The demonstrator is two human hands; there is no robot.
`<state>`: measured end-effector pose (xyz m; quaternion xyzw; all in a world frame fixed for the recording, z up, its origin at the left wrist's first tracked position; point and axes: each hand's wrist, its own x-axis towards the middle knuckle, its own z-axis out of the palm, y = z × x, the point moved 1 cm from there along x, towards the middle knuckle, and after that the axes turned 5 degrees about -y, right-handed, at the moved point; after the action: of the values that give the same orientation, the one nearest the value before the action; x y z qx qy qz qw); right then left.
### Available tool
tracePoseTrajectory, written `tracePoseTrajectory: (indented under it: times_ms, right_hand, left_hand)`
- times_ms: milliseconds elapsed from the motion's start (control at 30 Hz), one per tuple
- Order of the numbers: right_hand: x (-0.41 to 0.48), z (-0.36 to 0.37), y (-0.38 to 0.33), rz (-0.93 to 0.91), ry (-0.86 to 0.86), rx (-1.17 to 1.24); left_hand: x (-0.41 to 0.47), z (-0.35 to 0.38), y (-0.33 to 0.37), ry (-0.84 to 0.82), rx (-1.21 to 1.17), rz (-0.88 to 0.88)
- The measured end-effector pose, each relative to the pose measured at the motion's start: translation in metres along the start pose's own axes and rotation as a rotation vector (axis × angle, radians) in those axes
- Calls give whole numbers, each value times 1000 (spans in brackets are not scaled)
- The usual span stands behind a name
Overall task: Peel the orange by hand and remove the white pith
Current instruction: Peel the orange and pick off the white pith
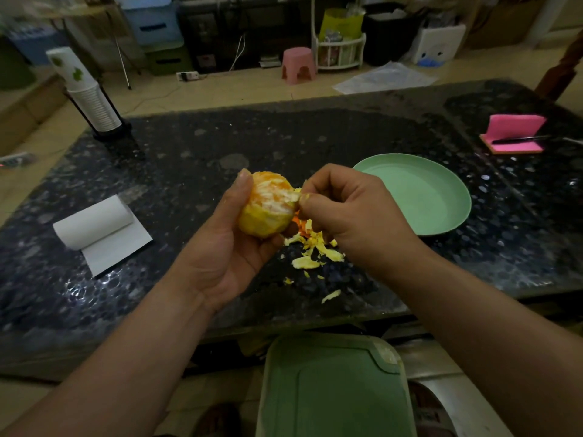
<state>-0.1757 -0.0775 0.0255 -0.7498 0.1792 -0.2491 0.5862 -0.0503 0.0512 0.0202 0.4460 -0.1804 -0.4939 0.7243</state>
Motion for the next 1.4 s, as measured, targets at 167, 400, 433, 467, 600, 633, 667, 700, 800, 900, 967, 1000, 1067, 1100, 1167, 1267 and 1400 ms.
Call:
tracePoseTrajectory:
  times_ms: [167,400,433,467,600,633,667,700,800,900,967,1000,1067,1100,1167,1267,1400]
  right_hand:
    - [1,-2,1,-5,-5,-2]
    - [1,-4,4,2,11,-20]
    - [2,-6,5,10,25,-23]
    - [2,-9,6,25,38,-14]
    - [4,-16,6,86,34,-11]
    - [5,-15,6,101,5,-20]
    - [6,-12,7,123,-22,-21]
    - [8,-9,9,155,-43,-46]
    - [12,-6,24,215,-78,-384]
    - [16,-8,42,239,-142,-744]
    - [19,-7,49,233,-164,-844]
    - [19,-7,48,214,-168,-864]
    - [19,-8,44,194,-134,-758]
    - [18,-7,39,205,-115,-616]
    - [15,-6,30,211,-147,-351]
    - [9,0,19,153,-213,-317]
    - [9,3,18,86,-195,-282]
  left_hand:
    - [1,-3,1,-34,-57,4]
    - [0,-5,1,-77,-106,0]
    - [0,-6,2,-78,-120,4]
    - [0,-7,4,-79,-129,9]
    - [1,-11,8,-69,-103,26]
    - [2,-12,7,-51,-85,23]
    - [3,-13,6,-32,-62,19]
    - [5,-14,4,-16,-38,14]
    - [9,-15,-4,32,26,-7]
    - [12,-13,-12,89,46,-47]
    - [13,-13,-15,113,19,-83]
    - [13,-13,-16,127,4,-99]
    - [15,-14,-17,150,-6,-113]
    - [15,-15,-16,159,-6,-111]
    - [16,-16,-14,162,-1,-93]
    - [16,-14,-11,113,47,-72]
    - [14,-8,-11,71,116,-51]
